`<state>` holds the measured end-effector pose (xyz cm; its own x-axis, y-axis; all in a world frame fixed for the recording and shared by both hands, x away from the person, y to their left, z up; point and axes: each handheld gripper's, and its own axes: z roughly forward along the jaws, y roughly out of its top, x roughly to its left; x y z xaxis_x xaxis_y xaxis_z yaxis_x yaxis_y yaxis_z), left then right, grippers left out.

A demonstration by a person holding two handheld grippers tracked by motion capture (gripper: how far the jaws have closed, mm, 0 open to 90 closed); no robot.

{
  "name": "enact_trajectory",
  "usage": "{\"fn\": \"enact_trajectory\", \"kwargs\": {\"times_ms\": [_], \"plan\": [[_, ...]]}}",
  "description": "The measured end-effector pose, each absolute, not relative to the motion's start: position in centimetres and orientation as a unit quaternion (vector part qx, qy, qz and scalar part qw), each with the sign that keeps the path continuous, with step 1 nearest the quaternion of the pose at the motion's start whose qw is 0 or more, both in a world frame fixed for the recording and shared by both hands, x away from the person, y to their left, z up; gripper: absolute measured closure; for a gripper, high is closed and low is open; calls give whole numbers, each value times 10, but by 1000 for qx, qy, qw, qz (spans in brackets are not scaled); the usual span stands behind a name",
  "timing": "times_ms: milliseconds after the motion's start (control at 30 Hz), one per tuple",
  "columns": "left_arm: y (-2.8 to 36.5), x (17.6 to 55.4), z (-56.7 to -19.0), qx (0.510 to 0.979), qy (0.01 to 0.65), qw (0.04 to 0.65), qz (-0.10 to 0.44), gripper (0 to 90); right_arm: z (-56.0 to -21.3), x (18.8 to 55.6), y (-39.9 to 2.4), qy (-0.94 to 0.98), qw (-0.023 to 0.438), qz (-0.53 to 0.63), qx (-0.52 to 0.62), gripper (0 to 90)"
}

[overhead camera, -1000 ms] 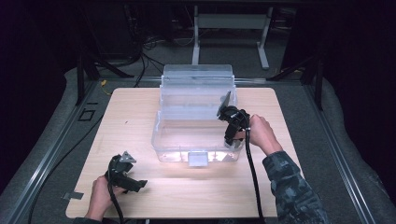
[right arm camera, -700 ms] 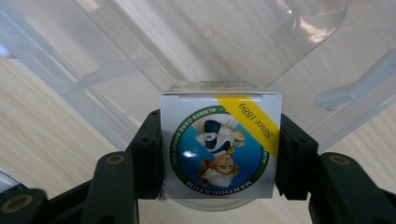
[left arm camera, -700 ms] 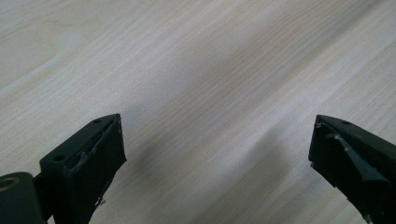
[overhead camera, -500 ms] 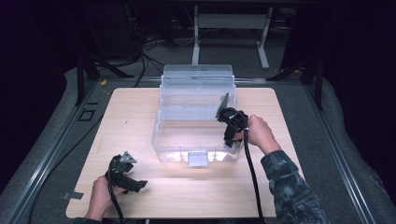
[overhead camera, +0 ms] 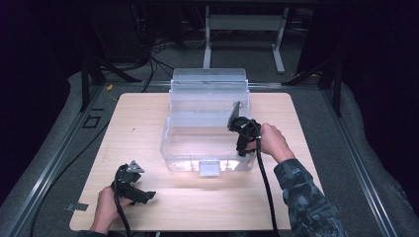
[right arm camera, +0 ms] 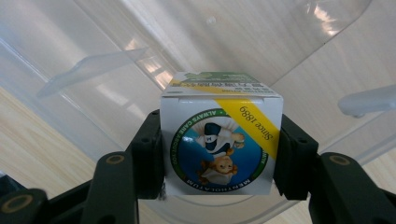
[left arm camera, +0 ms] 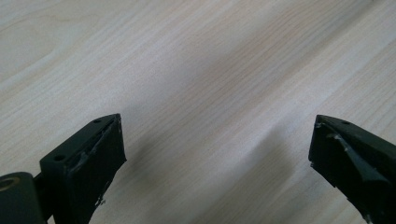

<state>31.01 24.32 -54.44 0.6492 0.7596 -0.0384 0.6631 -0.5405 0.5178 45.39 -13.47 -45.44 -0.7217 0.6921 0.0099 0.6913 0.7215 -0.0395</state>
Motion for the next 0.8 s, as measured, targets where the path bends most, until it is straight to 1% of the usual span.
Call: {"fn": "enact_trajectory", "kwargs": {"times_ms": [400,633,667,700,733,800], "plan": [[243,310,-543,873,407,250,97,36,-463,459,-136,-925,30,25,-378,453],[242,310,-543,872,408,252,98,36,-466,459,-136,-926,30,25,-375,452],[241,310,-543,873,406,250,98,36,-465,460,-134,-926,36,44,-373,451],[241,310,-543,873,406,250,98,35,-465,460,-134,-926,36,44,-373,451],[241,310,-543,873,406,250,98,35,-469,460,-135,-927,26,32,-372,450],[241,310,-543,873,406,250,98,35,-470,460,-135,-926,29,32,-374,449]]}}
